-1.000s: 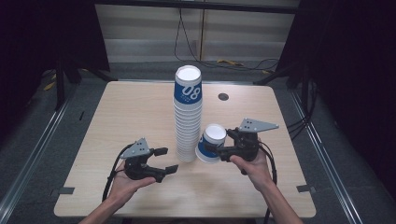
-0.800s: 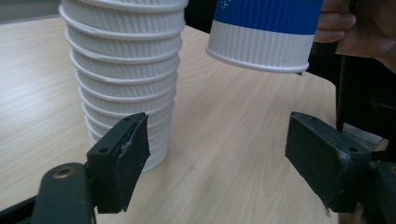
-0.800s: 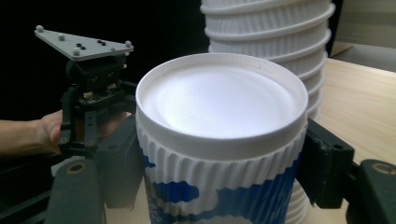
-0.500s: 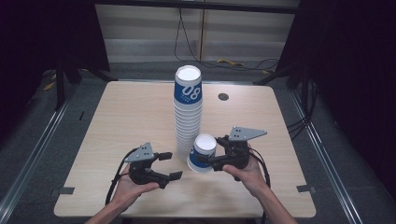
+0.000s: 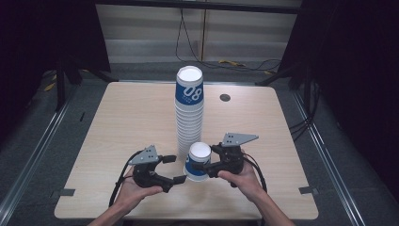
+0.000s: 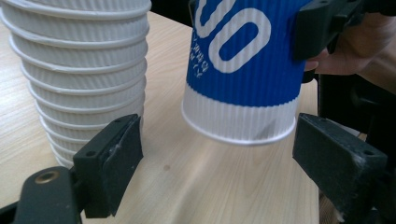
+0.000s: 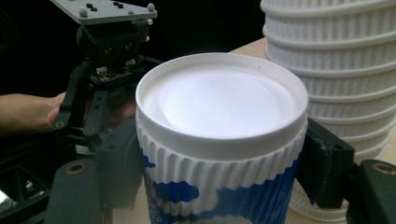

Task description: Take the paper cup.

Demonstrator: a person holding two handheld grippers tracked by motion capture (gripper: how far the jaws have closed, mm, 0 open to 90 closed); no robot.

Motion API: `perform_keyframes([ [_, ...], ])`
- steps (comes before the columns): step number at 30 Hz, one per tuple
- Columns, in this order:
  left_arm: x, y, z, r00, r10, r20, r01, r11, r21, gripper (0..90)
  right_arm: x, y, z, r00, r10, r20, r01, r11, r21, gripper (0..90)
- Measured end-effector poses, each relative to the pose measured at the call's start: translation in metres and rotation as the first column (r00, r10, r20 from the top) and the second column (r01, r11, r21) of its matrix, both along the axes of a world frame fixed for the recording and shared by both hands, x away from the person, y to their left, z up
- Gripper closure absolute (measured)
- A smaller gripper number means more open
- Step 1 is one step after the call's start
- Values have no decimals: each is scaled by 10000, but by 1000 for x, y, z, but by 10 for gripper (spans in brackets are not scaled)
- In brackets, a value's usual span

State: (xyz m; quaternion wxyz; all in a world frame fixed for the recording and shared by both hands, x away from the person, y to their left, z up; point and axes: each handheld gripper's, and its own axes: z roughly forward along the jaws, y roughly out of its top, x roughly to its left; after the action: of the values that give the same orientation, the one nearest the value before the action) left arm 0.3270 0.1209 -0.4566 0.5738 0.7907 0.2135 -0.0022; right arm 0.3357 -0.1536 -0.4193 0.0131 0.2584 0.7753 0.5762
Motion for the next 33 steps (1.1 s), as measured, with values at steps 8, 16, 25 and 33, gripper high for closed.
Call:
perform_keyframes([
  [8,-3,-4,-4,9998,-170,-77,170,9998,68,157,-2,8,-4,9997,194,-161,-194,9998,-11,269],
  [16,-3,-5,-5,9989,-443,-137,442,9990,-45,157,-4,15,-9,9992,301,-246,-300,9995,37,269],
  [25,-2,-12,-6,9987,-483,-157,484,9988,54,156,-5,19,-12,9989,332,-328,-332,9994,23,270],
  [33,-3,-19,-9,9978,-617,-232,622,9978,248,152,-7,27,-14,9984,452,-327,-446,9988,189,271],
])
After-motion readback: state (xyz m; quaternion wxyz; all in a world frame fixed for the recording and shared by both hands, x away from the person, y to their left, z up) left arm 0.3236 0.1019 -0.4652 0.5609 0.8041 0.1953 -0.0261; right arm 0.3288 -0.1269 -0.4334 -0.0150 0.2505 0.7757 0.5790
